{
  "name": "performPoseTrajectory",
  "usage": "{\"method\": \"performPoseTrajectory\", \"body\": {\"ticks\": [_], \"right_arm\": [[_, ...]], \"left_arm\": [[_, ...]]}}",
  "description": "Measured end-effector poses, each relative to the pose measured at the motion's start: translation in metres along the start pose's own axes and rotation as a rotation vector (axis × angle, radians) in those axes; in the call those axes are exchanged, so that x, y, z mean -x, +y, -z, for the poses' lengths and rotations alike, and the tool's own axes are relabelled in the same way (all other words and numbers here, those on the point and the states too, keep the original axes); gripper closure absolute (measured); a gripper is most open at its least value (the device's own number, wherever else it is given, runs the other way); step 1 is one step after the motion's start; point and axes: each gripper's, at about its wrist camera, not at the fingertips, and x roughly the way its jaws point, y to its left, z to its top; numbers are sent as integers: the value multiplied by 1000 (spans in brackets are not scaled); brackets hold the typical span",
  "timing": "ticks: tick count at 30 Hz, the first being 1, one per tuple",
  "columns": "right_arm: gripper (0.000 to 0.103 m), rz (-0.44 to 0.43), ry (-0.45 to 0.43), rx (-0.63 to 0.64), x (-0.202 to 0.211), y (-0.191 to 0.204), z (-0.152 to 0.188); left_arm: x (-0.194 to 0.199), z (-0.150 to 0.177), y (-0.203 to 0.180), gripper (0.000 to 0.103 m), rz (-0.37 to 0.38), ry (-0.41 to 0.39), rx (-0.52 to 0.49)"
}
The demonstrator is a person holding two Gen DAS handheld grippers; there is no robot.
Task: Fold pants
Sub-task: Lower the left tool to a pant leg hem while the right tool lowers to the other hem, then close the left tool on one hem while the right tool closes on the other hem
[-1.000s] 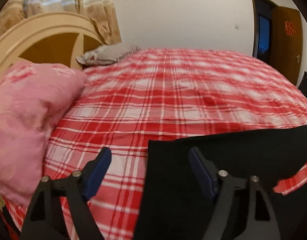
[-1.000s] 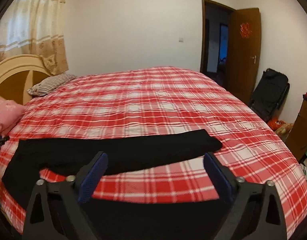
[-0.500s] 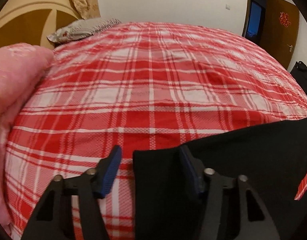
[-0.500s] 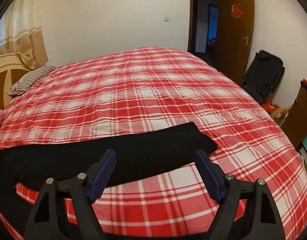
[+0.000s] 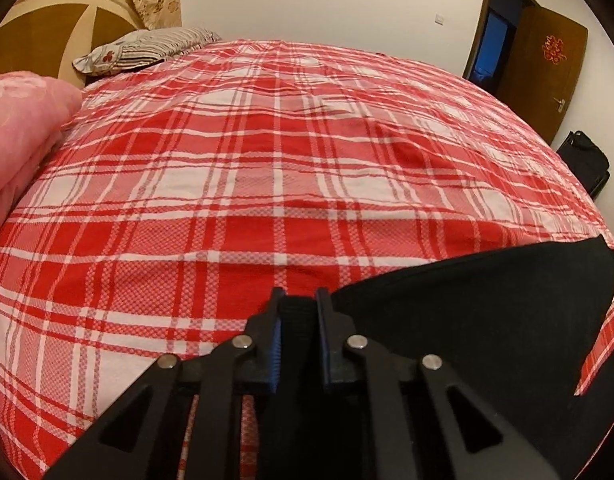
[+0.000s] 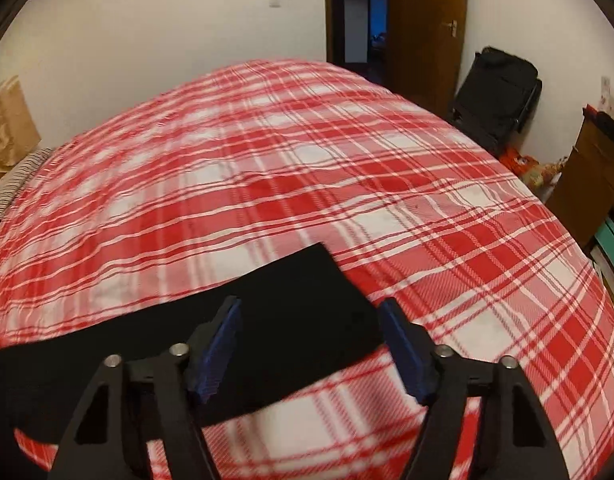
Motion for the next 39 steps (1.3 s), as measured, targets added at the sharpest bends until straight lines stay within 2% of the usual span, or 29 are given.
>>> {"method": "performPoseTrajectory", "body": {"ticks": [4,7,8,9,12,16,18,20,22,23,24,25,28,32,39], "right_arm": [[34,35,28,45,-26,-5,-13],[34,27,99,53,-52,-9,-24],[34,8,121,34,-63,-13,-29],[34,-13,136,28,-69,-15,-31],[34,-22,168,33,-89,-15,-39],[34,-96,213,9,-107,-15,-45],[34,-116,222,11,-114,-13,-46],[34,-145,249,25,-121,-8,-44],[56,-129,263,49,-127,-3,-42],[71,-113,258,72,-126,-1,-41],[86,-134,256,68,-125,-2,-42],[89,-153,253,61,-122,-3,-43],[92,-149,197,65,-105,-3,-44],[92,-171,86,58,-65,-7,-48],[94,-221,-69,88,9,-21,-45]], "left_arm": [[-4,-1,-1,85,-17,7,-6],[-2,-1,-3,70,-64,1,-24],[-1,-2,-3,60,-73,-1,-26],[0,-2,-2,58,-68,-6,-28],[0,-3,-1,58,-59,-3,-26],[-4,-3,-3,59,-50,18,-42],[-6,-4,-2,68,-31,23,-39],[-8,-4,-4,70,-22,39,-49],[-9,-5,-10,76,-26,46,-96],[-8,-5,-14,84,-22,46,-126],[-7,-5,-16,88,-22,38,-144],[-6,-5,-19,89,-38,34,-157],[3,-7,-22,91,-70,6,-170],[22,-9,-18,91,-53,-42,-130],[63,-8,-13,91,46,-137,-103]]}}
